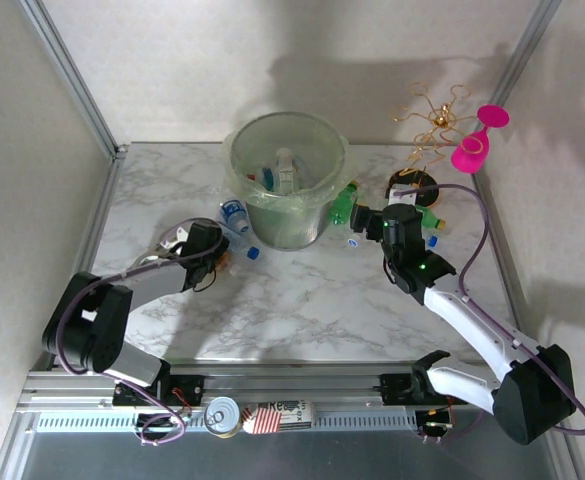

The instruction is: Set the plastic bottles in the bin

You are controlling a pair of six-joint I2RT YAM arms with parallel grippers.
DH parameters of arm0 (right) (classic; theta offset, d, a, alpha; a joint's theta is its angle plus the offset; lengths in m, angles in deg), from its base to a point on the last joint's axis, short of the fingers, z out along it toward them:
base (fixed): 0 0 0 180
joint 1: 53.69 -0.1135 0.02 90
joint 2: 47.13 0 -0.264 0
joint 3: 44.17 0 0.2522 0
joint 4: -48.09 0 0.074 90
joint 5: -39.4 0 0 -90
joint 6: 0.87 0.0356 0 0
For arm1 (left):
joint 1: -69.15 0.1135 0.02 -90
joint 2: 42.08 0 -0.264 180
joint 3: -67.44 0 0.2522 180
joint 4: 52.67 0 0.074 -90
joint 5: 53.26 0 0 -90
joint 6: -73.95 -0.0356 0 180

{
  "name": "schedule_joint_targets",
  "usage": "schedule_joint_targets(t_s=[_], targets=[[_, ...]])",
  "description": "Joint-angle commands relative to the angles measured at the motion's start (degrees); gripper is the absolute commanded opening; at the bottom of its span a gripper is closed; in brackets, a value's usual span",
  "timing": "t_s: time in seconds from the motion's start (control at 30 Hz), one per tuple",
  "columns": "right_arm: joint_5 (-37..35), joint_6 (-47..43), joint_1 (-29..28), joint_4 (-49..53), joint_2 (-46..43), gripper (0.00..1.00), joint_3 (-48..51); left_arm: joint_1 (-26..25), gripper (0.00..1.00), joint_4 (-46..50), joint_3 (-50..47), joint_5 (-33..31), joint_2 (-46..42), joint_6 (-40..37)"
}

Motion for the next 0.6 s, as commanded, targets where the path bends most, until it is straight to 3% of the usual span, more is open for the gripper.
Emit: schedule_joint_targets(t_s=[0.0, 0.23, 0.47, 0.57], targets=[[-1.24, -0.01, 0.50, -0.86, -0.87, 0.99, 0.51, 0.51, 0.81, 7.26, -1.79, -3.56, -2.84, -1.50], [-0.12, 0.30, 0.63, -0.86, -0.09, 0.99, -0.20, 0.48, 0.81, 7.24, -4.19, -3.62, -5.21, -1.84], [-0.25, 0.33, 0.71, -0.43, -0.66, 0.99, -0.29, 0.49, 0.82, 4.59, -4.09, -2.86, -1.18, -1.90], [-0.55, 0.49, 0.72, 0.40, -1.06, 0.99, -0.29, 0.51, 0.78, 2.54, -4.03, -2.26, 0.26, -1.17]])
